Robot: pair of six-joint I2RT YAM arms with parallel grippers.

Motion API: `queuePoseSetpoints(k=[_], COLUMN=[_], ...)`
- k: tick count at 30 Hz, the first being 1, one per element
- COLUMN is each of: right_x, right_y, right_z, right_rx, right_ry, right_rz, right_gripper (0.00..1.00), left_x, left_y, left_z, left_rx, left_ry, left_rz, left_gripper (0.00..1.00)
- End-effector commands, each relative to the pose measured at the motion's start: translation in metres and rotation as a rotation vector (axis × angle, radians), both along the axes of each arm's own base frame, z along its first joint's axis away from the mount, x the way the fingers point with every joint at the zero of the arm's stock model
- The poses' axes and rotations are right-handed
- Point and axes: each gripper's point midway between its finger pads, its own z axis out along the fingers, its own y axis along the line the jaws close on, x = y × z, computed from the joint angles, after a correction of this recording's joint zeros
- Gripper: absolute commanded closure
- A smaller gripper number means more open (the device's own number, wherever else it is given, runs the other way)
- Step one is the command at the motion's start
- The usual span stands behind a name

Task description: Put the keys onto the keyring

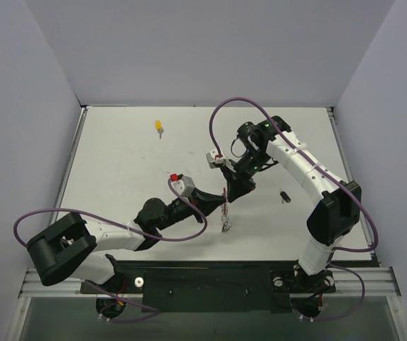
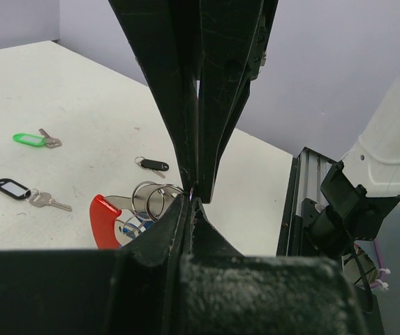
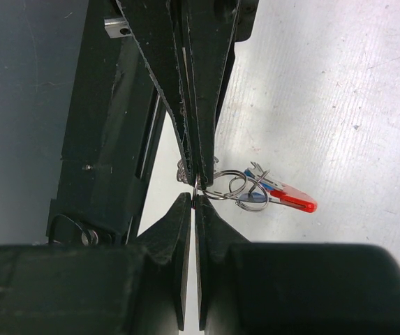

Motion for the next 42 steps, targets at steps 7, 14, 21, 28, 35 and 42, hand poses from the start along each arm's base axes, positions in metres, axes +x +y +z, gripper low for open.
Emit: queuePoseSetpoints(k=[7,14,21,28,35,42], right_x=[-0.027,-0.020,-0.011,-0.003,-0.001,-0.005], right_y=[-0.011,-0.028,-0.054,-0.070,-0.078,-0.084], right_z=[0.011,0.019,0.013,0.012,0.009,0.004], right_rx=[-0.043,-0.033,-0.060,-0.044,-0.034,-0.045], right_ry=[0.125,0.092,0.039,0.024,0.018,-0.001], right_rz=[-0.006,-0.043,-0.077,-0.123,-0.135,-0.123], right_gripper=[0.56,0.49,0.49,0.50,0.50,0.50], left_x=[0.007,-0.013,-0.041,-0.058,-0.068,-0.072], left_y=[0.011,0.017,0.027,0.033,0.034,0.035], left_z=[0.026,0.031,0.042,0.047,0.056,0.060], left_rx=[-0.066,-0.068,-0.039,0.014,-0.005,-0.057], left_ry=[-0.051,-0.170,-0.365,-0.484,-0.493,-0.476], left_rz=[0.061,-0.017,-0.132,-0.217,-0.275,-0.313], left_gripper=[1.00,1.00,1.00,1.00,1.00,1.00])
